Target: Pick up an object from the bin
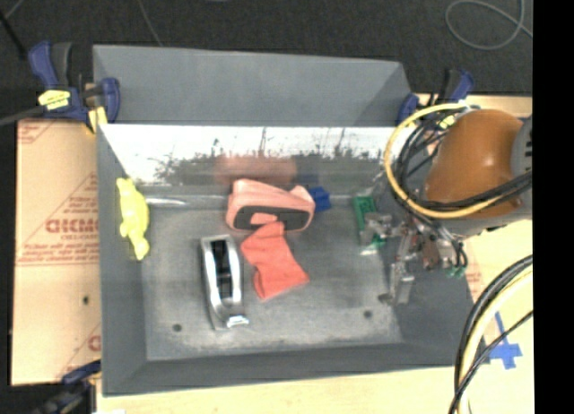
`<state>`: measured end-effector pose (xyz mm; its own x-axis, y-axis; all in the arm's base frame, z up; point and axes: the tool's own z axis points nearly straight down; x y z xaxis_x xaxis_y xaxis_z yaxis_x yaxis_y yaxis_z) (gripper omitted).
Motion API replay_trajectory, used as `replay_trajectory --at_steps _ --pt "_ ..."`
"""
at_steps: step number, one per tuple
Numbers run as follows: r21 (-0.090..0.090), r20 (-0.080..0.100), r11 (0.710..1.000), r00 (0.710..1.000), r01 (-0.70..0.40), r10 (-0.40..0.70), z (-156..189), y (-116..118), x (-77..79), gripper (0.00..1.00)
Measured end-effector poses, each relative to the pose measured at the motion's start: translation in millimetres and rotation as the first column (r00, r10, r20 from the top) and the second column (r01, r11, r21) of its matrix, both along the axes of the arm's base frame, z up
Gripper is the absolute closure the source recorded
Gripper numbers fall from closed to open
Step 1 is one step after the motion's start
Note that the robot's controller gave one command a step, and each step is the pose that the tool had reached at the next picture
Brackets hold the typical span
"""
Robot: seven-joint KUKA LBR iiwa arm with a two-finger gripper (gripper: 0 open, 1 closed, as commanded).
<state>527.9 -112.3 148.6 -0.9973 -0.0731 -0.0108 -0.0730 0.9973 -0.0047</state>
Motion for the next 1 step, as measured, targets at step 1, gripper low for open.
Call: replay_trajectory --at_steps 1 --pt "-0.001 0.003 1.0 1.0 -0.02 0.02 -15.7 6.8 7.4 0.0"
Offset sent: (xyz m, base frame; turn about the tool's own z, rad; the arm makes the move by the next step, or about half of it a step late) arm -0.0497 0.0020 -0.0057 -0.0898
